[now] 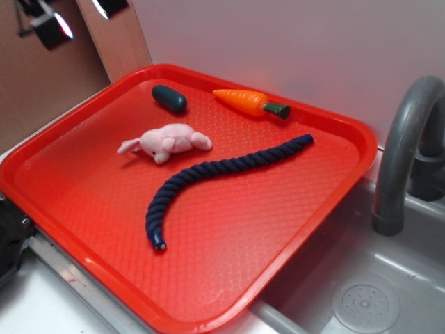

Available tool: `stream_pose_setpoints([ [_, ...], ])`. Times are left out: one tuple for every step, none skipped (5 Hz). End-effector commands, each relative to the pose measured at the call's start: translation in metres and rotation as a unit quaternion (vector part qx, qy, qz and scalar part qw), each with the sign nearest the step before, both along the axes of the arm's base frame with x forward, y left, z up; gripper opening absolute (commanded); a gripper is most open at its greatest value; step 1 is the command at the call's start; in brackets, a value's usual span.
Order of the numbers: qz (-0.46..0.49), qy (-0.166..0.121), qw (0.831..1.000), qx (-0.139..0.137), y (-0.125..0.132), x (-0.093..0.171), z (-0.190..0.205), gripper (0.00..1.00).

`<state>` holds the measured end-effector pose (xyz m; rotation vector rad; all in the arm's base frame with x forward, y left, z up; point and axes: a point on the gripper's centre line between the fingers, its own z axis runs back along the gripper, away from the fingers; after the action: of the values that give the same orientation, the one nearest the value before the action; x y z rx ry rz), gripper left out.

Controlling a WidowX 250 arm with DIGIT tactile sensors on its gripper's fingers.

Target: Grab the plastic pickle.

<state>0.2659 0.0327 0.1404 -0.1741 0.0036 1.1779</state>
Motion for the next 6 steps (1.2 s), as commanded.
stream_pose_setpoints([
  [-0.015,0.032,0.999,0.041,-0.012,0.049,-0.058,1.0],
  [-0.022,0.048,0.998,0.046,-0.027,0.065,-0.088,1.0],
  [-0.022,0.058,0.997,0.056,-0.031,0.066,-0.1,1.0],
  [-0.042,0.069,0.994,0.071,-0.035,0.063,-0.113,0.0],
  [-0.043,0.066,0.993,0.085,-0.037,0.058,-0.107,0.0],
  [-0.117,0.063,0.986,0.097,-0.042,0.052,-0.087,0.0],
])
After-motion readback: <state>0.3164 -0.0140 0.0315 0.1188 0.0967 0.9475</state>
